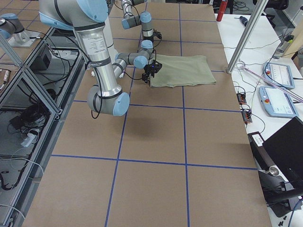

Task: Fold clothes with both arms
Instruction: 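Move the right gripper to the shirt's other near corner beside the left gripper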

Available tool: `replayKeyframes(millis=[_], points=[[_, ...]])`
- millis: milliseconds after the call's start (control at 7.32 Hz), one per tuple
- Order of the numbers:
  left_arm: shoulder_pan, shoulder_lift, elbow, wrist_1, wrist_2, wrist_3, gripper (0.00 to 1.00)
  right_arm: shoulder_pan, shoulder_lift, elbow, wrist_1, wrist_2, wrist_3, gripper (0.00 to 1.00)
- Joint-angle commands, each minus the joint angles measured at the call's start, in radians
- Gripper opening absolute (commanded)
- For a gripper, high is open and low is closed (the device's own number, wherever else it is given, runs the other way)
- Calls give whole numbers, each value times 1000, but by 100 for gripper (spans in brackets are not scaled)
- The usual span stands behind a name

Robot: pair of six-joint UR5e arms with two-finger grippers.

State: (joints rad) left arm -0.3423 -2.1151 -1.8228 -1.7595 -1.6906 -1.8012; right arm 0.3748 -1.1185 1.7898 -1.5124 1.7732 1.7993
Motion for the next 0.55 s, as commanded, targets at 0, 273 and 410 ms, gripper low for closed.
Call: replayKeyframes(millis=[0,273,410], points=[[0,0,-1,0,0,0,0,0,0,-1,0,0,0,98],[-1,1,-3,0,0,-1,0,-4,-1,-1,-2,0,0,93],[-1,1,-3,0,0,-1,0,-5,-3,-1,-2,0,0,93]])
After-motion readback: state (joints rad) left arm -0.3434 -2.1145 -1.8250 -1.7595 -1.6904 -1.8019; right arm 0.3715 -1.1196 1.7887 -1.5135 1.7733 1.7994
